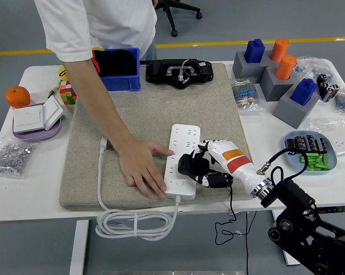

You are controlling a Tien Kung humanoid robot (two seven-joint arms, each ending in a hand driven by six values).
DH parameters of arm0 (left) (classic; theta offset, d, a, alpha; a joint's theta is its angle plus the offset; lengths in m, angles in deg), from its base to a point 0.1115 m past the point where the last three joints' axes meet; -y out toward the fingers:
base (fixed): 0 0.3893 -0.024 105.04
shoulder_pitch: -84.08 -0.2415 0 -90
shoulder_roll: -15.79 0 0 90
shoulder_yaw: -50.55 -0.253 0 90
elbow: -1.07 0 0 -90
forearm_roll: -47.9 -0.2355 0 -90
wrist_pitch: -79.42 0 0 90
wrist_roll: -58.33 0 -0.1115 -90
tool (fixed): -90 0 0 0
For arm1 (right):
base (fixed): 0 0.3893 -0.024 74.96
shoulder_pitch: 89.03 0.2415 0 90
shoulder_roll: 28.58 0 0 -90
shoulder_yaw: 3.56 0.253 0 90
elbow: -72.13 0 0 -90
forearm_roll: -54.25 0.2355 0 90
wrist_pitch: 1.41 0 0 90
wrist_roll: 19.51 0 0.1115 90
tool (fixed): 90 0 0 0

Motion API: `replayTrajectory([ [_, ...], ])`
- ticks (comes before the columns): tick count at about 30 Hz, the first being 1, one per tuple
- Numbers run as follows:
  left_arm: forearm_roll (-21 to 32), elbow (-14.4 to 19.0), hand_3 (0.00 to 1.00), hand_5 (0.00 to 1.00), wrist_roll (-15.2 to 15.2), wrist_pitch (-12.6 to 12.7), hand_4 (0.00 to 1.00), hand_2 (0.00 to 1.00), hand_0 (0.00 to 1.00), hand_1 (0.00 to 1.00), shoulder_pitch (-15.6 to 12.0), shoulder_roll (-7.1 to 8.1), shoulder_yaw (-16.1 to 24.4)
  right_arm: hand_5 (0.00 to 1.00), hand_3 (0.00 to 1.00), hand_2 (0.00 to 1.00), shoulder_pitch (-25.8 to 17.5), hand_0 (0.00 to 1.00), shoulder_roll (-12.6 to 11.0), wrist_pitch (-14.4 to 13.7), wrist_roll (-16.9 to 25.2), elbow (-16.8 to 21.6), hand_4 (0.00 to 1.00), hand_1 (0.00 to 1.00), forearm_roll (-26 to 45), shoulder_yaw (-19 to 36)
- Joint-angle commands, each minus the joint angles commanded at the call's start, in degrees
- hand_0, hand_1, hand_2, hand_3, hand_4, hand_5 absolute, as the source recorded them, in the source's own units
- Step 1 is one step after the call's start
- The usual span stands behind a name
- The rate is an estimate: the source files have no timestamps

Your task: Press the white button,pick up the black plug,place it near the board,insert it into the board

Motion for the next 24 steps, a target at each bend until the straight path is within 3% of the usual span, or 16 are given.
replayTrajectory([
  [24,0.2,0.0,0.716,0.299,-0.09,0.0,0.716,0.668,0.709,0.695,-0.04,-0.09,-0.2,0.002,0.406,0.223,0.32,0.274,-0.05,0.36,-0.1,-0.32,0.682,0.178,-0.96,-0.38],
])
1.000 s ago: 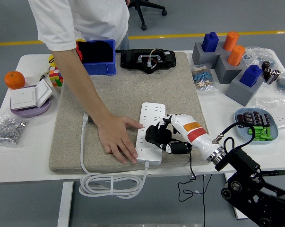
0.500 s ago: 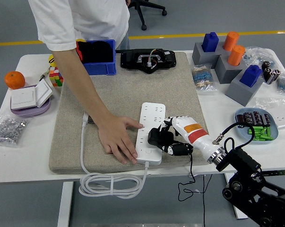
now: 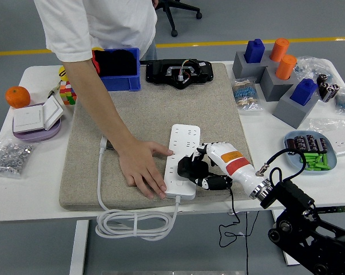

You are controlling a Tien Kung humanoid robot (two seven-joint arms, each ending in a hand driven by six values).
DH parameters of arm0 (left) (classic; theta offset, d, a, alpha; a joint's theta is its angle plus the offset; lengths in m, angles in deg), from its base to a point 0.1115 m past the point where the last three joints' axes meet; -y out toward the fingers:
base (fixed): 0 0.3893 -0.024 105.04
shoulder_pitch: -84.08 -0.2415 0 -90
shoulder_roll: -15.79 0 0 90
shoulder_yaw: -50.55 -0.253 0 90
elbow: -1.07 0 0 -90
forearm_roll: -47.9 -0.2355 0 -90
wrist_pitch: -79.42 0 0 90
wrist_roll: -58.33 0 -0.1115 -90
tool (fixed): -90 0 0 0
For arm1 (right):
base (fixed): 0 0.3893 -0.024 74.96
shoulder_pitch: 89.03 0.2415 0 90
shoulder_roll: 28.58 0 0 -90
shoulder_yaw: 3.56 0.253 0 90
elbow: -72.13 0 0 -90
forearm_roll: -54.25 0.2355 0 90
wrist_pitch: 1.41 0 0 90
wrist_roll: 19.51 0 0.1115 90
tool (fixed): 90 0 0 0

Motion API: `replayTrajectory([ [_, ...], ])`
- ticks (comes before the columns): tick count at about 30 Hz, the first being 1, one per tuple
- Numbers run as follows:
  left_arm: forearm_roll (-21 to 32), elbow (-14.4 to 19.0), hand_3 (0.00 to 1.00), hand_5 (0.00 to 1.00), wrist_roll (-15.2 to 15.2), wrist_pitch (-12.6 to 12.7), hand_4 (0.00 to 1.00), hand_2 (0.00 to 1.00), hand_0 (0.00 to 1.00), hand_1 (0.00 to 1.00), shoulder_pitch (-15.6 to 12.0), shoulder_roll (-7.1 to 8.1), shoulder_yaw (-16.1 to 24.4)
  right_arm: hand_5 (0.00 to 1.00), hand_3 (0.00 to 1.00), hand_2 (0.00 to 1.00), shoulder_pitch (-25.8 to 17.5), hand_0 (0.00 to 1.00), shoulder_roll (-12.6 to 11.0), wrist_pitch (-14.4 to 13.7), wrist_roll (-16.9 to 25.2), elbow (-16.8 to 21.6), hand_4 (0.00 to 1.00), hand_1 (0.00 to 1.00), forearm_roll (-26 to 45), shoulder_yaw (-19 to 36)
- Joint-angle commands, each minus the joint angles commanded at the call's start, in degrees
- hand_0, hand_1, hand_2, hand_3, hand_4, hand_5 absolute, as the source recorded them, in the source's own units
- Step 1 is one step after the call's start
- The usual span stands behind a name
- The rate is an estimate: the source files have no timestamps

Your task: Press the white button,pick up the black plug,place it near the board,insert it into the board

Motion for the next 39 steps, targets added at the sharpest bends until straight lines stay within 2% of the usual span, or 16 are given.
replayTrajectory([
  [16,0.1,0.0,0.716,0.299,-0.05,0.02,0.716,0.669,0.709,0.695,0.05,-0.05,0.01,0.002,0.407,0.223,-0.03,0.274,-0.54,0.19,-0.02,-0.72,0.682,0.177,-0.35,0.81],
  [39,-0.22,0.0,0.716,0.299,0.0,0.01,0.716,0.669,0.709,0.695,-0.06,-0.15,0.39,0.002,0.406,0.223,-1.11,0.272,-0.99,0.48,0.03,0.79,0.684,0.176,-0.05,1.28],
])
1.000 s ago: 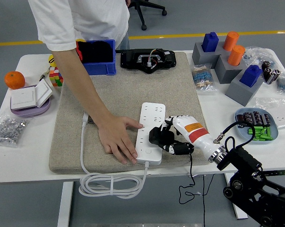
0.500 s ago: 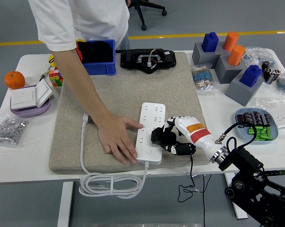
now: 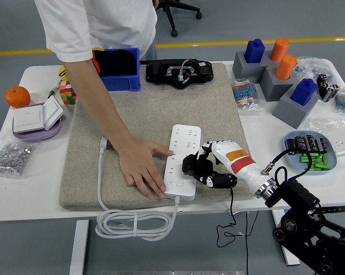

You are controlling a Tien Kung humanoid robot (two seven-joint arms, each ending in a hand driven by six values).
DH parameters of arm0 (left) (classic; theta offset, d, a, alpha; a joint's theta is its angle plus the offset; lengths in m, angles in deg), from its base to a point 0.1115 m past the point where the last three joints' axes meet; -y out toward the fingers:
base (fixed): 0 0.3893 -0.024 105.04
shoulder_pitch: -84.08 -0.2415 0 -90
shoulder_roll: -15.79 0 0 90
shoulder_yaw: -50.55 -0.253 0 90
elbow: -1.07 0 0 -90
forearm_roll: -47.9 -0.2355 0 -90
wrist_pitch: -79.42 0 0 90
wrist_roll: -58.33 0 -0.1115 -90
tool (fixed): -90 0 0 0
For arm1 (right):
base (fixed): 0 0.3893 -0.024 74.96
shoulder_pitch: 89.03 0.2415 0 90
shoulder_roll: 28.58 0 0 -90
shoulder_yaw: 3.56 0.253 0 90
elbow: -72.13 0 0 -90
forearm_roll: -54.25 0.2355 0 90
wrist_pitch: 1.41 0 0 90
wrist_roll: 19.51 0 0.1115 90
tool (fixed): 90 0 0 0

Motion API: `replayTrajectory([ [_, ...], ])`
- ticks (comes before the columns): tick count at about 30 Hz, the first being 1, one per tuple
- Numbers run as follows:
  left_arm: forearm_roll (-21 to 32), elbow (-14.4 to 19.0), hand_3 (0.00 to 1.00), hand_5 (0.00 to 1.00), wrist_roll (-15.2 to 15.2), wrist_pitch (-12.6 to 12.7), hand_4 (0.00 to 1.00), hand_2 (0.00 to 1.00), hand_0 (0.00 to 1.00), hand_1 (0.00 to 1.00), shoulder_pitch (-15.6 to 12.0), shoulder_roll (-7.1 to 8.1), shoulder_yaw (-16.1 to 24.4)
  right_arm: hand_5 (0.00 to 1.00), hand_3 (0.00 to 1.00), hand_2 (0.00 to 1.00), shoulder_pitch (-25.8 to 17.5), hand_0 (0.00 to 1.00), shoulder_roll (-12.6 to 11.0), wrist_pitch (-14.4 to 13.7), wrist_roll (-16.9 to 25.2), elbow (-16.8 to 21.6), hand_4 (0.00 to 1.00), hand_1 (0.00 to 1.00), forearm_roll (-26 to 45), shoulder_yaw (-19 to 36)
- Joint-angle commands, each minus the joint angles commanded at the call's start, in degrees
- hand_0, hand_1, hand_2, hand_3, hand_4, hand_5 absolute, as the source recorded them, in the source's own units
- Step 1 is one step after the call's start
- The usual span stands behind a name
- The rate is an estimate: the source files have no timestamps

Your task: Press the white button,pick up the black plug,place it near the board,insert it into the board

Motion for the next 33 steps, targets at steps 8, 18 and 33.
replayTrajectory([
  [8,0.0,0.0,0.716,0.299,0.01,0.0,0.717,0.669,0.708,0.695,-0.05,-0.01,-0.01,0.002,0.405,0.223,-0.11,0.271,0.01,0.11,0.13,-0.62,0.683,0.176,0.1,-0.09],
  [18,-0.17,0.0,0.716,0.3,0.02,-0.01,0.716,0.669,0.707,0.695,-0.02,-0.04,0.14,0.002,0.409,0.225,-0.06,0.276,0.15,0.09,0.23,-0.78,0.686,0.182,0.15,0.01],
  [33,-0.11,0.0,0.716,0.299,-0.01,-0.02,0.716,0.669,0.706,0.695,-0.05,-0.08,0.11,0.002,0.453,0.411,-0.1,0.327,0.21,0.82,-0.27,-1.11,0.911,0.35,1.64,0.11],
])
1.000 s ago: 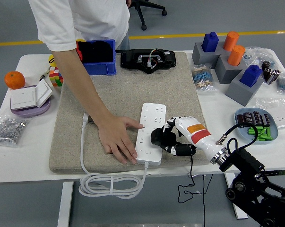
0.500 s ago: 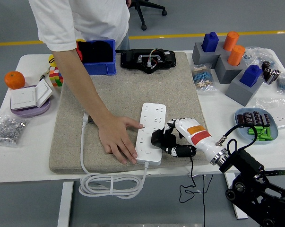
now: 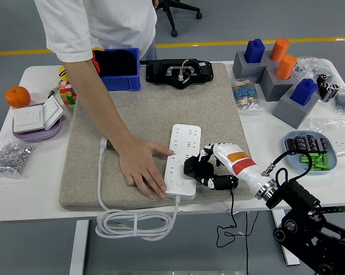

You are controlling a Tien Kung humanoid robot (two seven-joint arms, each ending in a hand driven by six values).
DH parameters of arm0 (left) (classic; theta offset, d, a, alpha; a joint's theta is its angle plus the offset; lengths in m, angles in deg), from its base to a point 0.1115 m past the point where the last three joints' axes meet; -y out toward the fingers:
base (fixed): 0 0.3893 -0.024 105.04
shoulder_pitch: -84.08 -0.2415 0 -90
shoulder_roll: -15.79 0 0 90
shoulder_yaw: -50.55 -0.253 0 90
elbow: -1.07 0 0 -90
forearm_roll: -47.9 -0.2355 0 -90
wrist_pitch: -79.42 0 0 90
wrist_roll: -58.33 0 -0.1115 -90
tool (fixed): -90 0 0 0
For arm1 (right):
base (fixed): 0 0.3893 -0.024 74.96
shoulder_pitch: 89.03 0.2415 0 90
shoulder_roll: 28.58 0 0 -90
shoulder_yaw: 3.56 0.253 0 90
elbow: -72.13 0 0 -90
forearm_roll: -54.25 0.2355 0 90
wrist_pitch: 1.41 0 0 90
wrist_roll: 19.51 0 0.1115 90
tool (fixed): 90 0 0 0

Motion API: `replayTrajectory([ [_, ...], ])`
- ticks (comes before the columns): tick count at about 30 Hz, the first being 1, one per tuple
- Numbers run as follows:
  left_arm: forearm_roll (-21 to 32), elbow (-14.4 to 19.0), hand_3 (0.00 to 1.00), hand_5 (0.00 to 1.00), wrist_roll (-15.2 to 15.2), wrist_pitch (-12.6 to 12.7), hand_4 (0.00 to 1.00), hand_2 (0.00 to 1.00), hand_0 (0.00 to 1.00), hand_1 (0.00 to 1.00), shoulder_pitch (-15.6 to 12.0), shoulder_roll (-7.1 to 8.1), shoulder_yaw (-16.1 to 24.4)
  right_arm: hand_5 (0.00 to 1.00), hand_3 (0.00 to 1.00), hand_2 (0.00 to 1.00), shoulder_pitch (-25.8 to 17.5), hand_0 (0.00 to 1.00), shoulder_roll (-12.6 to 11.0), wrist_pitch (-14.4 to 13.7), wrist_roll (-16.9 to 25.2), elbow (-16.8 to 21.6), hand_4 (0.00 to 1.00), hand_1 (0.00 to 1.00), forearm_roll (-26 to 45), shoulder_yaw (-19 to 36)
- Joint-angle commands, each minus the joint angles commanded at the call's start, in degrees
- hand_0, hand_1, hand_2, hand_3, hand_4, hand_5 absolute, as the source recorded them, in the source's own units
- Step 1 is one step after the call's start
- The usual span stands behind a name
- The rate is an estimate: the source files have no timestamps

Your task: Press the white button,pick up the black plug,place it near the board,insert it into the board

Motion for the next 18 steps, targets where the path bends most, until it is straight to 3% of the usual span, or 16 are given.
replayTrajectory([
  [5,-0.05,0.0,0.716,0.299,0.03,-0.01,0.716,0.669,0.706,0.695,-0.05,0.0,0.03,0.002,0.453,0.411,-0.07,0.327,-0.03,-0.14,0.14,0.11,0.911,0.35,0.2,0.04],
  [6,-0.05,0.0,0.716,0.3,0.03,-0.02,0.716,0.668,0.708,0.695,-0.07,0.0,0.03,0.002,0.453,0.473,-0.09,0.35,-0.02,-0.13,0.2,0.14,0.929,0.403,0.27,0.06],
  [17,-0.01,0.0,0.716,0.3,0.02,-0.03,0.717,0.668,0.707,0.695,0.07,0.0,-0.03,0.01,0.477,0.487,-0.1,0.35,-0.06,-0.18,0.49,0.82,0.951,0.426,0.75,0.6],
  [18,0.0,0.0,0.716,0.3,0.02,-0.03,0.716,0.668,0.709,0.695,0.06,0.0,-0.04,0.04,0.536,0.504,-0.11,0.343,-0.05,-0.16,0.43,0.83,0.982,0.442,0.76,0.62],
])
